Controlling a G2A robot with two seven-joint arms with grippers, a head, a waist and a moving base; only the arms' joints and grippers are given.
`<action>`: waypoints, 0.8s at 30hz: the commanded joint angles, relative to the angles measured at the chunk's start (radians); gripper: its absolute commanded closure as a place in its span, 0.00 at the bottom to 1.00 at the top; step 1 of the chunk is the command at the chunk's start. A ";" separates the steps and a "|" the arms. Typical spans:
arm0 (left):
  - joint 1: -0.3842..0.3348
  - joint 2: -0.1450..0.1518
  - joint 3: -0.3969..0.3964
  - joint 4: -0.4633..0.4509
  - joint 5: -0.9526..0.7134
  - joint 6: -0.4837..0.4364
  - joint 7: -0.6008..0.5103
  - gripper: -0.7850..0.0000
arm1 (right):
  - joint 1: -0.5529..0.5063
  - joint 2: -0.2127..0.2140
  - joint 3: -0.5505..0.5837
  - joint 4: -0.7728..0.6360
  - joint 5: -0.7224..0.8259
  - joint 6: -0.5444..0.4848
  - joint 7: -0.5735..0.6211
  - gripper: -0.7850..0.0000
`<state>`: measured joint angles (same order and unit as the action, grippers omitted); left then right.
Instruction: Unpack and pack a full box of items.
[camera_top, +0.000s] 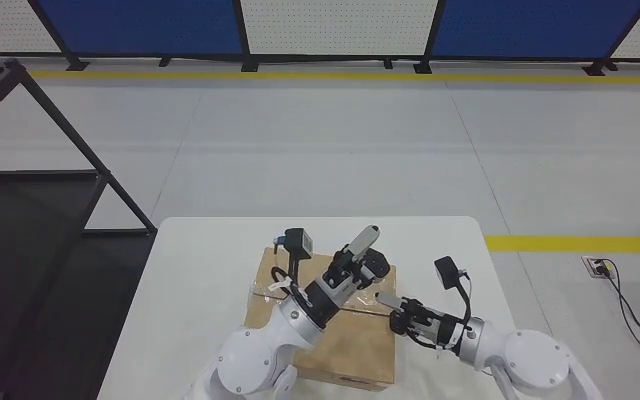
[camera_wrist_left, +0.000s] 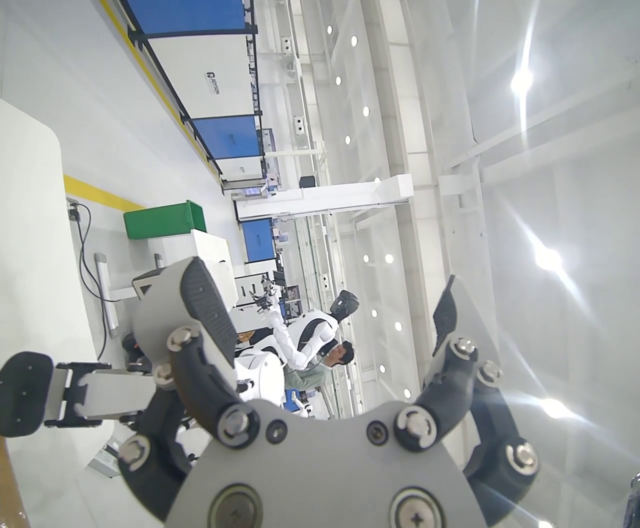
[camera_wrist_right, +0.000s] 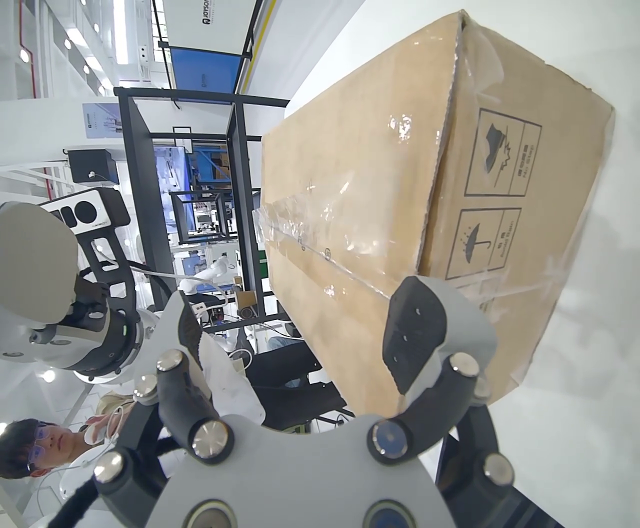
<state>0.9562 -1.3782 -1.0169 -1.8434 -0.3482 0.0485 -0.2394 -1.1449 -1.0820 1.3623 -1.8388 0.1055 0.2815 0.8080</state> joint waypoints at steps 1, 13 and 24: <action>0.000 -0.002 0.000 -0.003 0.001 0.001 -0.001 0.00 | 0.001 0.001 0.000 0.001 0.001 0.001 0.001 0.00; 0.113 0.015 -0.152 -0.222 0.007 -0.045 -0.018 0.00 | 0.029 0.003 -0.018 0.006 0.000 0.015 0.004 0.00; 0.296 0.040 -0.388 -0.350 -0.018 -0.091 -0.052 0.00 | 0.037 0.008 -0.010 0.003 -0.003 0.027 0.005 0.00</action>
<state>1.2358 -1.3400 -1.3826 -2.1912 -0.3667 -0.0391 -0.2875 -1.1073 -1.0748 1.3492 -1.8356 0.1036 0.3075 0.8137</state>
